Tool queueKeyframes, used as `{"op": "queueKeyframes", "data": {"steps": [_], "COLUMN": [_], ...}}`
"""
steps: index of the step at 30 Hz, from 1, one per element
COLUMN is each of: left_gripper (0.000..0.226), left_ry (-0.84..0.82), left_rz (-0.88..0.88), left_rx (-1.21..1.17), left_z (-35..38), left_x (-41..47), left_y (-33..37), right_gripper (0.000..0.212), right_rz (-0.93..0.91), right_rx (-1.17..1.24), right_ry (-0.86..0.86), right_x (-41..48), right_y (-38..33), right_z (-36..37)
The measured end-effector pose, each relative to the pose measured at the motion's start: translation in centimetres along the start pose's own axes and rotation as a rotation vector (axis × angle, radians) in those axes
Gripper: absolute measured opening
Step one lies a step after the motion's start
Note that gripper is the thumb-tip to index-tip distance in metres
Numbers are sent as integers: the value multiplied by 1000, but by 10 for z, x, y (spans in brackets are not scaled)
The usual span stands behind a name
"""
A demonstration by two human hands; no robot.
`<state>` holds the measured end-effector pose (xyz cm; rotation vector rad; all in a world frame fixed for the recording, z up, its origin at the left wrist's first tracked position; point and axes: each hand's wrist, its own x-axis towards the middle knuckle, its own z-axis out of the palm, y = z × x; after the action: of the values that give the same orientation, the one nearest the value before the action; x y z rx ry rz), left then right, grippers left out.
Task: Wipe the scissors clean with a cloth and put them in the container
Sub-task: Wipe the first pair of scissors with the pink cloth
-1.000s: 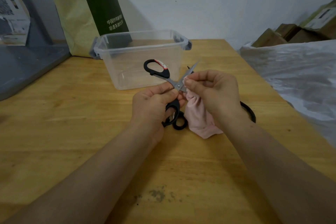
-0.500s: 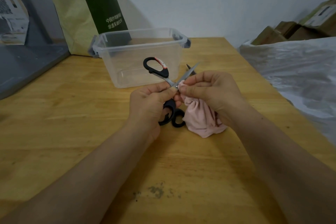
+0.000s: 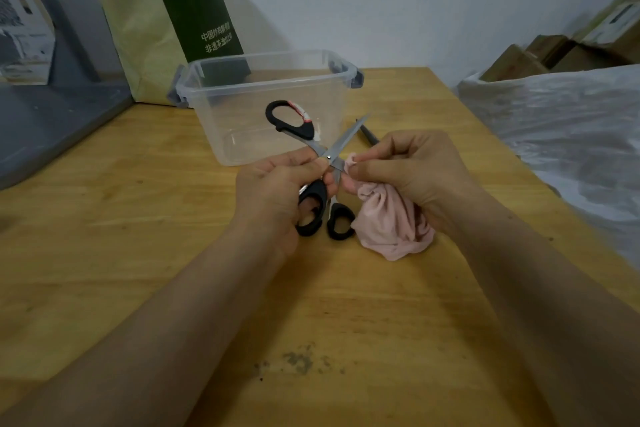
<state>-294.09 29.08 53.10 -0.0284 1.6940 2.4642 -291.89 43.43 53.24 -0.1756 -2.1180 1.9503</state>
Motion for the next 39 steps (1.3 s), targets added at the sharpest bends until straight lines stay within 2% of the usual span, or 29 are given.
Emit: {"op": "queueKeyframes", "data": {"steps": [3, 7, 10, 14, 19, 24, 30, 36, 39], "left_gripper": [8, 7, 24, 7, 6, 8, 14, 8, 8], "left_ry": [35, -37, -28, 35, -57, 17, -49, 27, -43], "left_rz": [8, 15, 13, 18, 11, 19, 18, 40, 47], "left_rx": [-31, 39, 38, -56, 24, -52, 20, -46, 25], "left_z": [-3, 0, -2, -4, 0, -4, 0, -6, -3], "left_x": [4, 0, 0, 5, 0, 4, -1, 6, 0], "left_y": [3, -3, -1, 5, -2, 5, -2, 7, 2], "right_gripper": [12, 12, 13, 12, 13, 13, 13, 13, 12], "right_rz": [-9, -76, -115, -62, -101, -59, -87, -45, -83], "right_rx": [-81, -37, -50, -14, 12, -19, -3, -46, -24], "right_ry": [22, 3, -16, -23, -7, 3, -15, 7, -8], "right_x": [0, 1, 2, -1, 1, 1, 1, 0, -1], "right_y": [1, 3, 2, 2, 1, 1, 0, 1, 0], "right_z": [-4, 7, 7, -1, 7, -3, 5, -4, 3]}}
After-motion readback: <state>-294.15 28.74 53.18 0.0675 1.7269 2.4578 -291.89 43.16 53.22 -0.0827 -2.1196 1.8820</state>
